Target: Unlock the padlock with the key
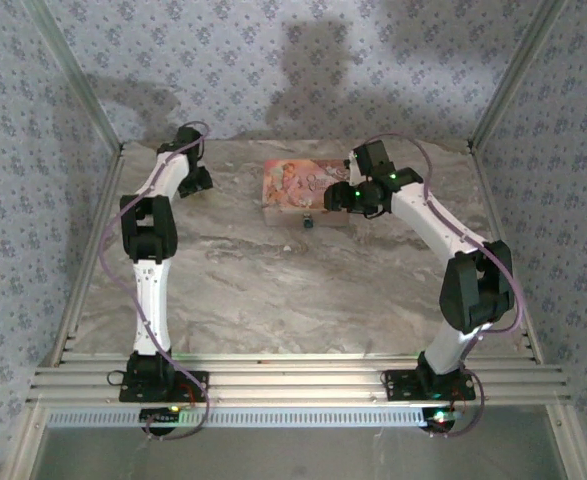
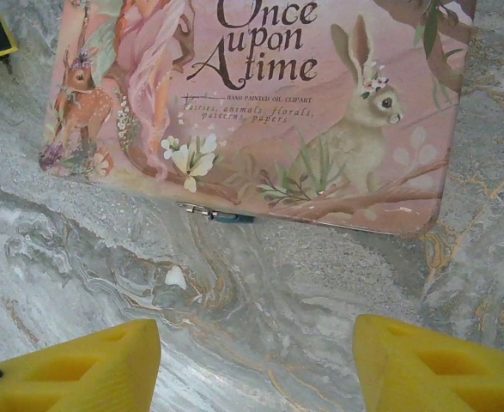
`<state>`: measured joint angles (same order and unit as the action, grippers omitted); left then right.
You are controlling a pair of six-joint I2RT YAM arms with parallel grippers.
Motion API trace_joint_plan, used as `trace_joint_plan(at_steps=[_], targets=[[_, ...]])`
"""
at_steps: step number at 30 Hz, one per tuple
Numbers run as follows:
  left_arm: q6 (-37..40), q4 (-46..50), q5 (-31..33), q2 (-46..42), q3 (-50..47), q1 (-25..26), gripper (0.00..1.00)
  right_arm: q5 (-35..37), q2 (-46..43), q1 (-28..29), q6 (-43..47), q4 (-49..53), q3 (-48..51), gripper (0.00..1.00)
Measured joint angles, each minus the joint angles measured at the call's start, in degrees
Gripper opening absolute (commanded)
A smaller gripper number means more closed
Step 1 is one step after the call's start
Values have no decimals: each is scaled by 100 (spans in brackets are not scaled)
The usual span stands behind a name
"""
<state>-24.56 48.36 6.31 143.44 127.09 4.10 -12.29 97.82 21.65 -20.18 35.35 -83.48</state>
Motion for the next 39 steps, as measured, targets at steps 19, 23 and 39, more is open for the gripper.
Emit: trace_joint_plan(at_steps=[19,23,39], targets=[[201,-1357,-1209,-1937,-3320,46,0,-96,-254,144,-273,-304,767,62],[201,-1729,-1834,-2612,-4430,120,0,-162,-601,308,-452,-514,1139,62],[-623,-3956,-3884,-5735,-7257,564,0,-267,-1812,1469,-1808,-2695,2949,55]])
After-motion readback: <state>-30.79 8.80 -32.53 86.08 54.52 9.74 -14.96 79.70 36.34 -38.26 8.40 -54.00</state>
